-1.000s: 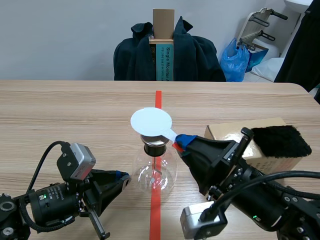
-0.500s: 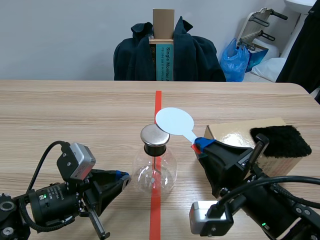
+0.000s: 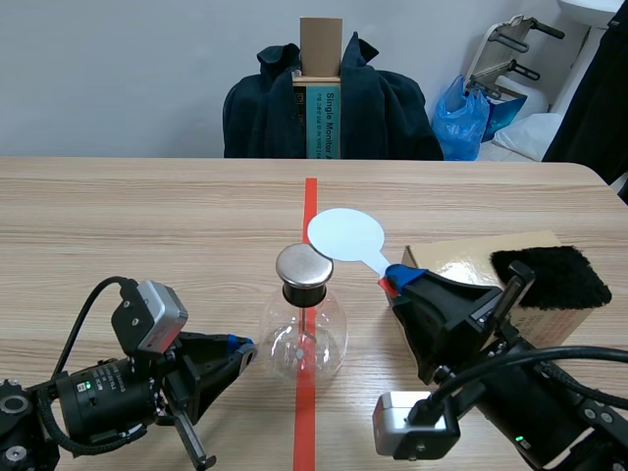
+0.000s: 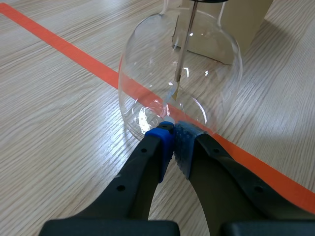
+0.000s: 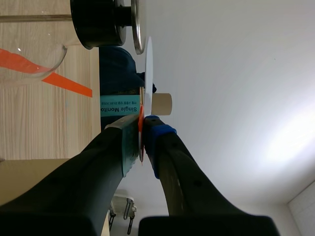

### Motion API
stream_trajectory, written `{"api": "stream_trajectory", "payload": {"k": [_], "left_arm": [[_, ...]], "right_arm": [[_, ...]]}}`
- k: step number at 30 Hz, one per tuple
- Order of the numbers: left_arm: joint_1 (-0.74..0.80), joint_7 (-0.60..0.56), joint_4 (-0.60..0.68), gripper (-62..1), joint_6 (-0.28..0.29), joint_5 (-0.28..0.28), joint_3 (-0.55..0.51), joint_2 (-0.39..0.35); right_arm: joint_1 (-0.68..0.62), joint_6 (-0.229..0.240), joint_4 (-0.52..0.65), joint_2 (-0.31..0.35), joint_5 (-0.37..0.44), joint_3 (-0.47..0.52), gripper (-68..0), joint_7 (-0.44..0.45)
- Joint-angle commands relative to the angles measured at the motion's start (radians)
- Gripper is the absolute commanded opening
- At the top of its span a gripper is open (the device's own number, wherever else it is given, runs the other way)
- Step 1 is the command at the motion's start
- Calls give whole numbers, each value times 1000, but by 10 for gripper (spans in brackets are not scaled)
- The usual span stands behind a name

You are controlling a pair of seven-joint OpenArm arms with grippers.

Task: Do the electroscope experiment.
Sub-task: 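Move the plate toward and away from the electroscope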

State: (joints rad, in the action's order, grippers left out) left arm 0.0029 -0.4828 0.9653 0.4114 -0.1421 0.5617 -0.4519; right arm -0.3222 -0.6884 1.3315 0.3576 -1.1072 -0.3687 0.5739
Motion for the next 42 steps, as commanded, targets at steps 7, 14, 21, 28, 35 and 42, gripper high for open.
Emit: {"api": "stream_trajectory", "payload": {"k": [7,14,21,28,35,42], "left_arm": [[-3,-14,15,-580,-2,-10,-9,0],[-3,-14,15,-580,-2,-10,-9,0],[-3,-14,15,-580,-2,-10,-9,0],[-3,-14,15,-580,-2,-10,-9,0],[-3,-14,15,-580,-2,-10,-9,0],[-3,-14,15,-580,-2,-10,-9,0]], "right_arm": [[6,-23,23,5,11,10,-669,-5],[6,-23,23,5,7,10,-669,68],[6,-42,23,5,-5,10,-669,156],[6,-45,23,5,-8,10,-669,193],[6,-45,23,5,-8,10,-669,210],[6,-45,23,5,-8,10,-669,211]]}}
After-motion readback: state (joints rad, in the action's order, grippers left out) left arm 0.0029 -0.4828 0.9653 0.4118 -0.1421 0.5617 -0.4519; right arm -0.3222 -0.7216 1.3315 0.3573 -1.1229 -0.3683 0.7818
